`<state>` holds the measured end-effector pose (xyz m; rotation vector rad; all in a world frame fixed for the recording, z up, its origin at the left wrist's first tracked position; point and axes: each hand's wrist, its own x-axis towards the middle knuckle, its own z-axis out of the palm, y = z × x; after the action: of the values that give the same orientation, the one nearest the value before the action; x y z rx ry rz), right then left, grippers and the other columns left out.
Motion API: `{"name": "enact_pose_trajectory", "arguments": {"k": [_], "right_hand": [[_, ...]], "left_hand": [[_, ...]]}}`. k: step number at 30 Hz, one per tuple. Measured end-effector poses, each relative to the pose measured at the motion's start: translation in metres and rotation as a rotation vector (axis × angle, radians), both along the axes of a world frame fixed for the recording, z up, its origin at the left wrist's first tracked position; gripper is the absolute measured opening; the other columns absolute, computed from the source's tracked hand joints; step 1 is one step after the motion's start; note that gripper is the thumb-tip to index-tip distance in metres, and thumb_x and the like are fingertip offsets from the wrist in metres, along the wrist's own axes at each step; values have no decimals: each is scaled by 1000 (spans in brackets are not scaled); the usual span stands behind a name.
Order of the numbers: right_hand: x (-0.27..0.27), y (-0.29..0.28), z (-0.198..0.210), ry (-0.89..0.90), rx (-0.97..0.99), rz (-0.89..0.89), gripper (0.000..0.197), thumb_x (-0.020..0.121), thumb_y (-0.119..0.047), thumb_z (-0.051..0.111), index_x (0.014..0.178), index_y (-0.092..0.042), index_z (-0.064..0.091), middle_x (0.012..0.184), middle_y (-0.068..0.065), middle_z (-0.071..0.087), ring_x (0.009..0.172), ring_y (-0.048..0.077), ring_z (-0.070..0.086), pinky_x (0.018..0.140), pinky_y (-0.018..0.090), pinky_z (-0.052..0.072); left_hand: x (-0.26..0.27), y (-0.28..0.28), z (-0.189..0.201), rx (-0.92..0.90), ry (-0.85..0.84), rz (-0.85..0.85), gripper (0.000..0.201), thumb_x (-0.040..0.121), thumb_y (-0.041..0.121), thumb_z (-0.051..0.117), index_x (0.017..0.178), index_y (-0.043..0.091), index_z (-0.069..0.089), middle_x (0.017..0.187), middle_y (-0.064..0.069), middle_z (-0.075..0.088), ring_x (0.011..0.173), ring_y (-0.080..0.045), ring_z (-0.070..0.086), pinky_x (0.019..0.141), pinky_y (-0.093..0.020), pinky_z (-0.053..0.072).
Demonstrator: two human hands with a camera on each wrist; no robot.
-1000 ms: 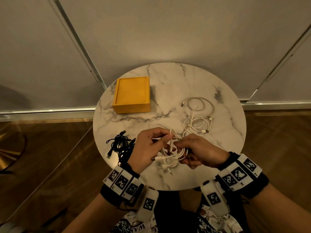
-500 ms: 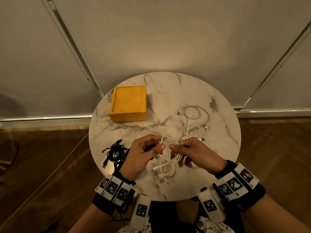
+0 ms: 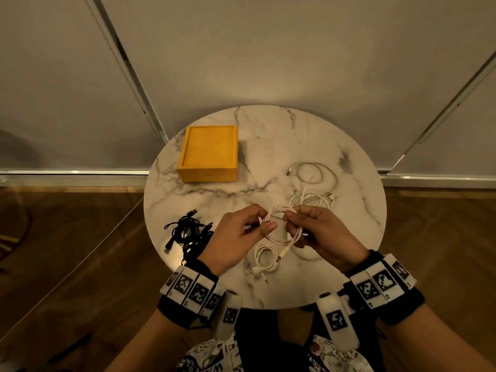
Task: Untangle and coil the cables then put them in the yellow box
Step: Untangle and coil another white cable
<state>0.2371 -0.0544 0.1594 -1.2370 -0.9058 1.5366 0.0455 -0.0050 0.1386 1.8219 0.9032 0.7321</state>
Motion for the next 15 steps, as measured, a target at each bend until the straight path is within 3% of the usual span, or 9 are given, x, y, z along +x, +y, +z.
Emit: {"name": "enact_pose_trajectory", "arguments": {"k": [3, 6, 8, 11, 15], "right_hand": [[-1, -3, -6, 87, -32, -6, 19, 84, -12, 60, 97, 2, 61, 65, 7, 51, 52, 13, 34, 48, 24, 30], [-9, -9, -20, 181, -79, -22, 25, 79, -9, 60, 102, 0, 62, 61, 2, 50, 49, 9, 42, 46, 21, 33], [-13, -16, -35, 187, -111, -28, 26, 83, -10, 58, 105, 1, 63, 57, -1, 46, 47, 6, 41, 46, 20, 33], [-14, -29, -62, 63, -159, -1, 20, 91, -7, 55, 104, 2, 67, 58, 1, 44, 49, 10, 36, 44, 18, 31], [-14, -52, -88, 51, -286, 67, 14, 89, -7, 61, 95, -7, 73, 66, 8, 49, 54, 16, 39, 45, 19, 38]], "left_hand": [[-5, -2, -6, 139, 168, 67, 36, 86, 61, 52, 81, 26, 57, 55, 8, 51, 50, -7, 42, 53, -31, 35], [-7, -14, -16, 171, 232, 94, 32, 86, 60, 54, 71, 32, 46, 51, 10, 46, 47, -9, 39, 49, -27, 29], [-8, -25, -26, -7, 167, 72, 29, 85, 52, 62, 74, 29, 50, 47, 8, 48, 44, -7, 41, 49, -26, 34], [-12, -43, -41, -359, 59, -28, 24, 89, 34, 67, 81, 13, 59, 56, -1, 61, 50, -15, 55, 55, -31, 46], [-26, -65, -66, -620, 32, -85, 48, 87, 48, 60, 90, 1, 66, 75, -11, 68, 71, -29, 63, 64, -35, 47]]}}
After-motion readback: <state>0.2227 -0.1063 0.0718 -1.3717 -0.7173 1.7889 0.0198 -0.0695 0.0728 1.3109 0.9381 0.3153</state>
